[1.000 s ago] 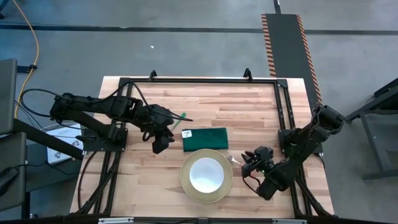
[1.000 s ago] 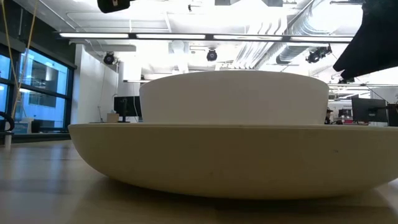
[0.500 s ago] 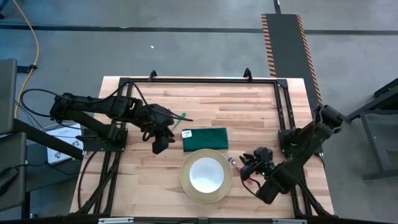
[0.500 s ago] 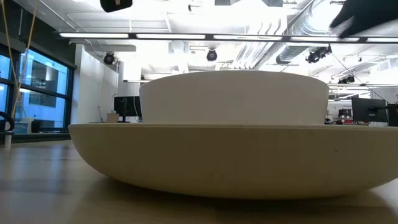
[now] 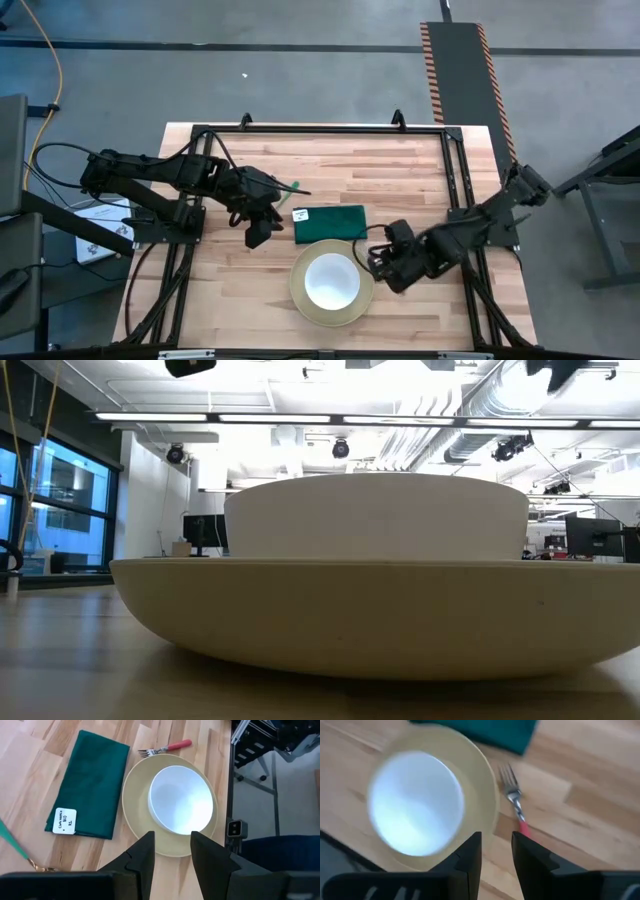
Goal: Set table place
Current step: Put the red fork to the right of the yellow plate
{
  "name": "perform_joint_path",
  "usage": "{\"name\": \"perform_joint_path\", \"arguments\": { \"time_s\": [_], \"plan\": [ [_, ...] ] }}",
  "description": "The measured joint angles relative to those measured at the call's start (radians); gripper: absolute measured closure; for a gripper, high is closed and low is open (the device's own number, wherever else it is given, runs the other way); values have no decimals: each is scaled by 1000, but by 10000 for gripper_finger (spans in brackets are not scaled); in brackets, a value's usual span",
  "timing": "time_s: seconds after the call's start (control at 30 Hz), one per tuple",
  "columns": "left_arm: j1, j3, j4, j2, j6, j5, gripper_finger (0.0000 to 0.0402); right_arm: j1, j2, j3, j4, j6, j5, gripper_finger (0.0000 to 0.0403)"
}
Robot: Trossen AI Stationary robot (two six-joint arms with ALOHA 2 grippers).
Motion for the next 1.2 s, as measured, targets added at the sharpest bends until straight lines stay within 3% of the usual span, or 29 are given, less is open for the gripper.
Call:
{"name": "perform_joint_path", "arguments": {
  "time_s": [0.27, 0.63, 1.2],
  "plan": [
    [0, 0, -33, 0, -1, 0, 286, -32, 2, -231, 231, -35, -196, 306],
    [0, 0, -72, 0, -2, 1, 286, -51, 2, -428, 445, -85, -217, 320],
    [0, 0, -85, 0, -7, 23, 287, -136, 3, -501, 500, -280, -244, 320]
  ]
}}
